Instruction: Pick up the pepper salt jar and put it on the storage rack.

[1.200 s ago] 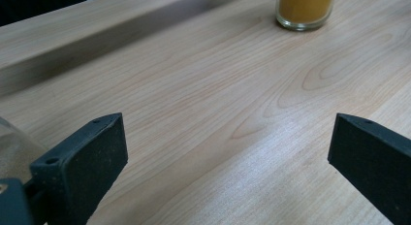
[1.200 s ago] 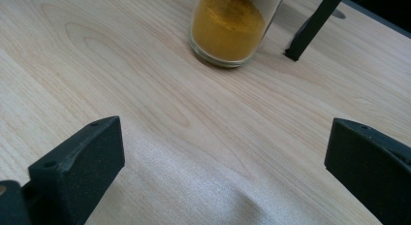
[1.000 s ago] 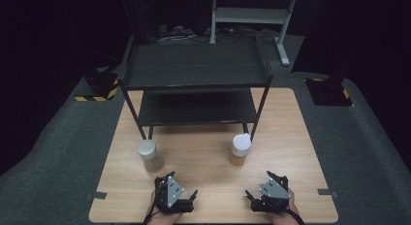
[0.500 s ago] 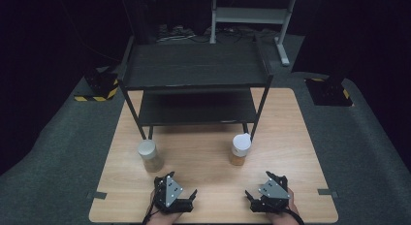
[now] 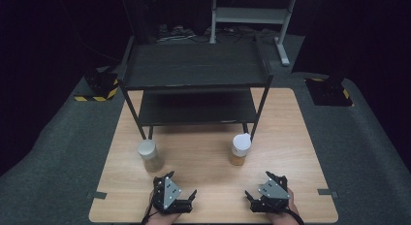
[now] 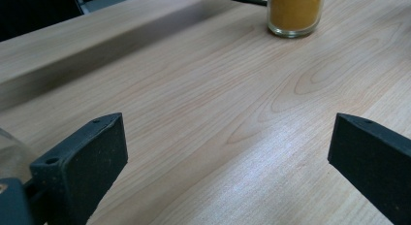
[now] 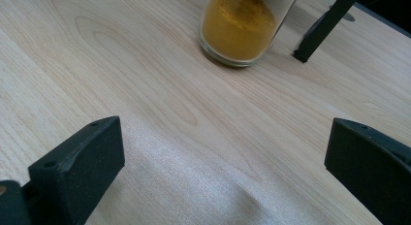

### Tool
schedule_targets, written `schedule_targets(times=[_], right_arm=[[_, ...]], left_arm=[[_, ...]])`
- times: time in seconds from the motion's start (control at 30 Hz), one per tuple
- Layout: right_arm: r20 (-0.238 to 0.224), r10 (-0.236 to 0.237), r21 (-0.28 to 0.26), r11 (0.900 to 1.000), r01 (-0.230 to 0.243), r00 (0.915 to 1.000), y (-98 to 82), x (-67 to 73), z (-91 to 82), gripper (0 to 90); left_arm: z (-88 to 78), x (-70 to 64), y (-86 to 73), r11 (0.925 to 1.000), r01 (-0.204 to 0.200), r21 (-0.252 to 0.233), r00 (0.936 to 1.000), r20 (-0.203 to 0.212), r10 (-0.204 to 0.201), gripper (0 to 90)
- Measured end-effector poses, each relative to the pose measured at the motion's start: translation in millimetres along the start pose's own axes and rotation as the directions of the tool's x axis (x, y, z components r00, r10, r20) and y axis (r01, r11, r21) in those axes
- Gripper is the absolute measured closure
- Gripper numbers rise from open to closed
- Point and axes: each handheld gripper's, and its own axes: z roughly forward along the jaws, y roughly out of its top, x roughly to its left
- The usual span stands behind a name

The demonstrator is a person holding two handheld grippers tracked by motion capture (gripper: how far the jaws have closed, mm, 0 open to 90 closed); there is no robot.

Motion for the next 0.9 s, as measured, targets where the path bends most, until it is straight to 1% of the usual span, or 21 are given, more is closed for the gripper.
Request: schedule_targets(times=[0.17, 0.33, 0.57, 0.7, 0.8, 0.9], right_arm=[[0.0, 0.005, 0.0, 1.0, -0.005, 1.0, -0.1, -0.3, -0.2, 0.0], [0.001, 0.007, -0.004, 1.0, -0.007, 1.0, -0.7, -0.7, -0.2, 0.0], [0.0, 0.011, -0.003, 1.0, -0.011, 0.9999, -0.6, -1.2, -0.1, 0.0], [0.0, 0.011, -0.003, 1.0, -0.011, 0.9999, -0.7, -1.2, -0.2, 0.0], [-0.001, 0.011, -0.004, 1.0, -0.011, 0.9999, -0.8, -1.4, -0.2, 0.0], [-0.001, 0.012, -0.003, 1.0, -0.012, 0.9999, -0.7, -1.5, -0.2, 0.0]], left_arm=[[-7.6, 2.6, -0.6, 0.9998, 0.009, -0.02, 0.9999, -0.007, -0.009, 0.8], [-13.9, 5.3, -1.0, 0.9994, 0.013, -0.032, 0.9996, -0.023, -0.014, 0.8], [-22.8, 10.1, -2.2, 0.9981, 0.033, -0.053, 0.9981, -0.05, -0.036, 0.7], [-26.0, 13.4, -3.3, 0.9969, 0.051, -0.059, 0.9969, -0.057, -0.055, 0.7], [-27.3, 14.4, -3.4, 0.9967, 0.054, -0.061, 0.9963, -0.063, -0.058, 0.7], [-31.1, 17.6, -4.2, 0.9953, 0.067, -0.07, 0.9944, -0.078, -0.072, 0.7]])
